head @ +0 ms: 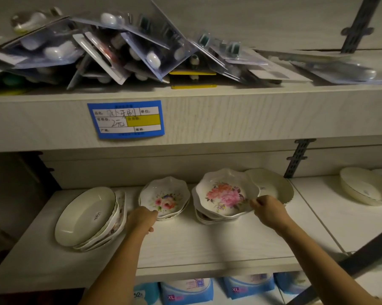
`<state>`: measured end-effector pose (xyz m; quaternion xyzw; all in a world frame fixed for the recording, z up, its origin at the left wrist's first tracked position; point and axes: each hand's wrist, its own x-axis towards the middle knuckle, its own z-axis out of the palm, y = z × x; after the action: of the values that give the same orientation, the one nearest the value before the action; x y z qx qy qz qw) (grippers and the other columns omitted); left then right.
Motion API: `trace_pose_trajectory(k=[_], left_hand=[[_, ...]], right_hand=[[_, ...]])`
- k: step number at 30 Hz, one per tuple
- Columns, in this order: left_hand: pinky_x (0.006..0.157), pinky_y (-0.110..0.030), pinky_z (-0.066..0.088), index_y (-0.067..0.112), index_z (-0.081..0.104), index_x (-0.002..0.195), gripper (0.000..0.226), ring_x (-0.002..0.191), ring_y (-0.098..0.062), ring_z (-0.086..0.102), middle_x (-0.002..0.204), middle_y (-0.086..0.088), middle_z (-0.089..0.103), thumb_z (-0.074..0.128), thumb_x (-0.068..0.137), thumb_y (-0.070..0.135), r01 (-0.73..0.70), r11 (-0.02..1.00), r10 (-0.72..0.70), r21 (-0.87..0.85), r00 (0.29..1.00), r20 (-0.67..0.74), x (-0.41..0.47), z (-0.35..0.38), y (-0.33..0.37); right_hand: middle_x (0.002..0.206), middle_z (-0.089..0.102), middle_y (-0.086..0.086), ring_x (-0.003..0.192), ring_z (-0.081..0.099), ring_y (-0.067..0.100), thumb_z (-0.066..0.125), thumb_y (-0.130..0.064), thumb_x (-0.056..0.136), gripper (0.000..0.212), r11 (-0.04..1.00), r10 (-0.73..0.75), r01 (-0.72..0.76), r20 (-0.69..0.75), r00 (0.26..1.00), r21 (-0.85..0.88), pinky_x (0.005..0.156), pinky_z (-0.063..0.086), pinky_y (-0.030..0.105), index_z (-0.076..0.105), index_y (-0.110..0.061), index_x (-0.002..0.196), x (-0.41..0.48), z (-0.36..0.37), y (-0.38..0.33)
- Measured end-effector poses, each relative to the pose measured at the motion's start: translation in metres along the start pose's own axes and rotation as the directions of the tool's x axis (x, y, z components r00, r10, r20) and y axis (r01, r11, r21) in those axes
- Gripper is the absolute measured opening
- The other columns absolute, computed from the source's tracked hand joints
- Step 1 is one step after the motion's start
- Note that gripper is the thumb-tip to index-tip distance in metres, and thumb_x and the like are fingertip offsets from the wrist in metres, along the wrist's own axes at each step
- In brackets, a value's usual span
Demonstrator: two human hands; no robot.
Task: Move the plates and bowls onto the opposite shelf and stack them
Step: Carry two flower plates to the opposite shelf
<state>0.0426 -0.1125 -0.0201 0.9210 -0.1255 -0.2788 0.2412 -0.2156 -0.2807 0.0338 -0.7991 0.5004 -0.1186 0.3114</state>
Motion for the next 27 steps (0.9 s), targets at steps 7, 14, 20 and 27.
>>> trace_pose_trajectory(k=[7,14,20,27], left_hand=[[0.047,-0.022,0.042,0.003,0.050,0.075,0.023,0.056,-0.022,0.061,0.072,-0.010,0.062,0.043,0.089,0.020,0.082,0.996,-0.080,-0.019,0.992,0.098,0.002,-0.003,-0.001],[0.047,-0.024,0.038,-0.001,0.050,0.090,0.016,0.056,-0.022,0.054,0.069,-0.014,0.059,0.040,0.092,0.012,0.060,0.995,-0.053,-0.077,0.995,0.085,0.000,-0.009,0.000],[0.032,-0.016,0.026,0.005,0.045,0.070,0.030,0.040,-0.016,0.038,0.053,-0.009,0.049,0.035,0.095,0.016,-0.015,0.991,0.022,-0.129,0.999,0.050,-0.019,-0.024,-0.001],[0.043,-0.023,0.029,0.004,0.051,0.063,0.035,0.042,-0.018,0.040,0.050,-0.009,0.050,0.039,0.093,0.016,-0.217,0.963,0.216,-0.159,0.976,-0.021,-0.056,-0.039,0.003]], right_hand=[[0.094,0.067,0.028,0.091,0.061,0.041,0.045,-0.022,0.095,0.039,1.000,-0.011,0.011,0.012,1.000,0.010,0.077,0.047,0.040,0.065,0.010,0.085,0.002,0.001,-0.004],[0.093,0.067,0.028,0.088,0.060,0.039,0.045,-0.021,0.094,0.038,1.000,0.006,-0.007,0.019,1.000,0.021,0.069,0.038,0.032,0.063,0.009,0.079,-0.001,-0.004,-0.003],[0.092,0.067,0.027,0.080,0.057,0.033,0.045,-0.021,0.094,0.035,1.000,-0.008,0.008,0.011,1.000,0.009,0.067,0.035,0.029,0.060,0.004,0.075,-0.011,-0.014,-0.002],[0.085,0.066,0.024,0.081,0.059,0.037,0.043,-0.021,0.094,0.036,1.000,0.000,0.000,-0.025,1.000,-0.003,0.065,0.037,0.032,0.057,0.001,0.070,-0.041,-0.030,0.012]])
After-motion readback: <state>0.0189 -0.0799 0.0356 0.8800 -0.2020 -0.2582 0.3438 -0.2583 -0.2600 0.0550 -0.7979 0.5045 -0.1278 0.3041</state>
